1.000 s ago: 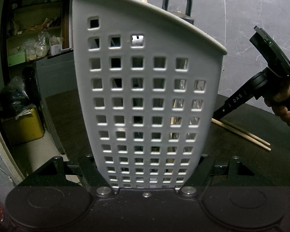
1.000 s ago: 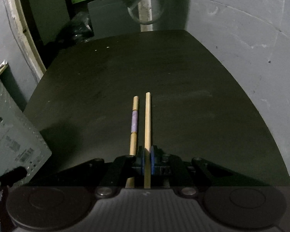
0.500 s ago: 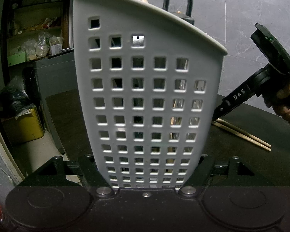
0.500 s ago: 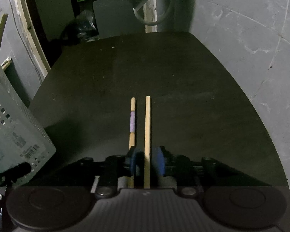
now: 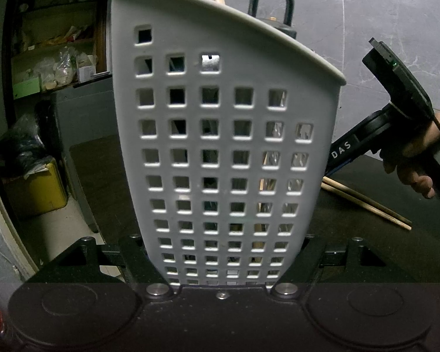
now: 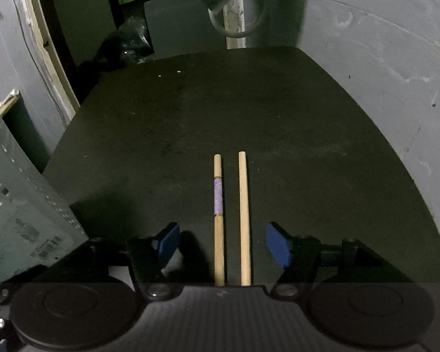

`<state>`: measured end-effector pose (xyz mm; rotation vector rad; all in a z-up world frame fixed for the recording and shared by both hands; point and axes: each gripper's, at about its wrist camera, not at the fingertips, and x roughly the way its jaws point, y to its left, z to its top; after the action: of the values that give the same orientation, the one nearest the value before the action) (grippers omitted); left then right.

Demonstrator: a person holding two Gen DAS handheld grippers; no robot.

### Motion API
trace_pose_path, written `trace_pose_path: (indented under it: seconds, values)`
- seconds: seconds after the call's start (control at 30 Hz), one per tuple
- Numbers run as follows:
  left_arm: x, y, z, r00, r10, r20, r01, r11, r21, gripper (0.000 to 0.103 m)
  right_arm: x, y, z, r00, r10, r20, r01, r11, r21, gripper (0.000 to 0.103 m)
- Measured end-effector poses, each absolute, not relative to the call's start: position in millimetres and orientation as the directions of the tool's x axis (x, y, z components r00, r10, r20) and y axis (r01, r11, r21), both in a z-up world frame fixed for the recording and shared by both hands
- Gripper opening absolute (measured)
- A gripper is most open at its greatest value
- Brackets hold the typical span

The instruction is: Organize utensils

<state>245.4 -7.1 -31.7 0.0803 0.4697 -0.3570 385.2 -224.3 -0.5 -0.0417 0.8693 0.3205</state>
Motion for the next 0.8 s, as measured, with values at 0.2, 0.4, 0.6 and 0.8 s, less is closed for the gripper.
trace_pose_path:
  seconds: [0.2,0.4,0.6,0.8]
  values:
    - [245,-7,-32,0.831,-0.318,-0.457,0.354,0.935,-0.006,0.075,377,-215,-1,0.617,0.231,-0.752,-0.313,0.949,0.034,0.050]
    - [245,-7,-32,0.831,-0.318,-0.456,0.355,0.935,-0.006,0.075,363,-211,0,0.617,0.245,-0.747,-0.335,0.942,0.032,0.019]
    - [245,-7,-32,0.831,-0.318,-0.456,0.354,0.935,-0.007,0.075,341,-205,0,0.597,0.271,-0.755,-0.368,0.929,0.042,0.015]
    - [245,-8,-32,0.831,-0.319,-0.455,0.354,0.935,-0.008,0.075,313,-196,0,0.565,0.296,-0.770,-0.404,0.913,0.055,0.015]
